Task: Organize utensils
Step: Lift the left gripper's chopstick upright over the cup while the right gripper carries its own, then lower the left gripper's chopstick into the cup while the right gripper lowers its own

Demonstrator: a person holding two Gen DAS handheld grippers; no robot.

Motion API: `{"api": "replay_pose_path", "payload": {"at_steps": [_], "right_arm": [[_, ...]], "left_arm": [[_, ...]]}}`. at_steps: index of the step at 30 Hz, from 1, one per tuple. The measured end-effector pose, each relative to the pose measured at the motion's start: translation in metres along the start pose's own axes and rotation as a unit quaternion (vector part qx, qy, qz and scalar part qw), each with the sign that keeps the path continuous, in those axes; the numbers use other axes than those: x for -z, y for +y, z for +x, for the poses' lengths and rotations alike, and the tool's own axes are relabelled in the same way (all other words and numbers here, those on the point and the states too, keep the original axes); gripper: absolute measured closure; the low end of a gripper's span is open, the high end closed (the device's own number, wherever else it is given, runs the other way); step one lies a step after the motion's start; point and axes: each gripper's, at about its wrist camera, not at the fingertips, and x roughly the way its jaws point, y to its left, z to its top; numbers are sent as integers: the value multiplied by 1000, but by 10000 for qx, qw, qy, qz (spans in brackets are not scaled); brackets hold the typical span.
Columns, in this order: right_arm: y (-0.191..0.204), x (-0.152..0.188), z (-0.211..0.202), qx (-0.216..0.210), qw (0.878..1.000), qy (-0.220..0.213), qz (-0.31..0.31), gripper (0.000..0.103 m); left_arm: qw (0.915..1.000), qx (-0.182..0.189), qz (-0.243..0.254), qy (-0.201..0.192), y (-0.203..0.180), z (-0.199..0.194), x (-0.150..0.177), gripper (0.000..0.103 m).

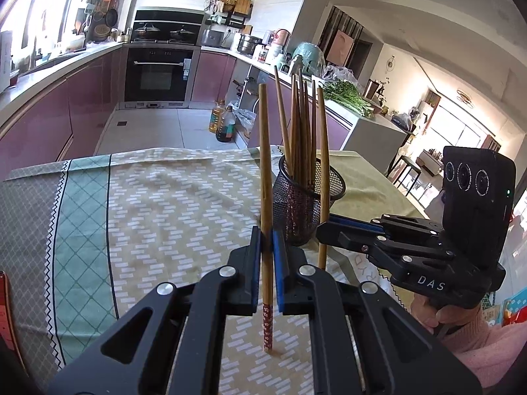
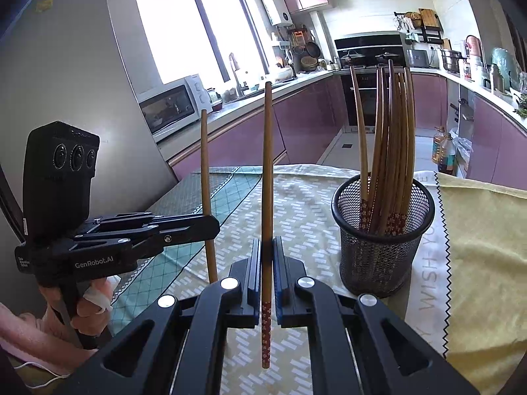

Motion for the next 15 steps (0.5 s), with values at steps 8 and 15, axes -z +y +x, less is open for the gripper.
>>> {"api": "replay_pose_path", "payload": {"at_steps": [8, 15], "right_arm": [[-1, -2, -3, 44, 10000, -56, 7, 97], [2, -5, -3, 87, 9999, -93, -2, 97]], "left_arm": [[10000, -7, 82, -42, -3, 1, -1, 95], [9999, -10, 125, -86, -3, 0, -2, 95]]}}
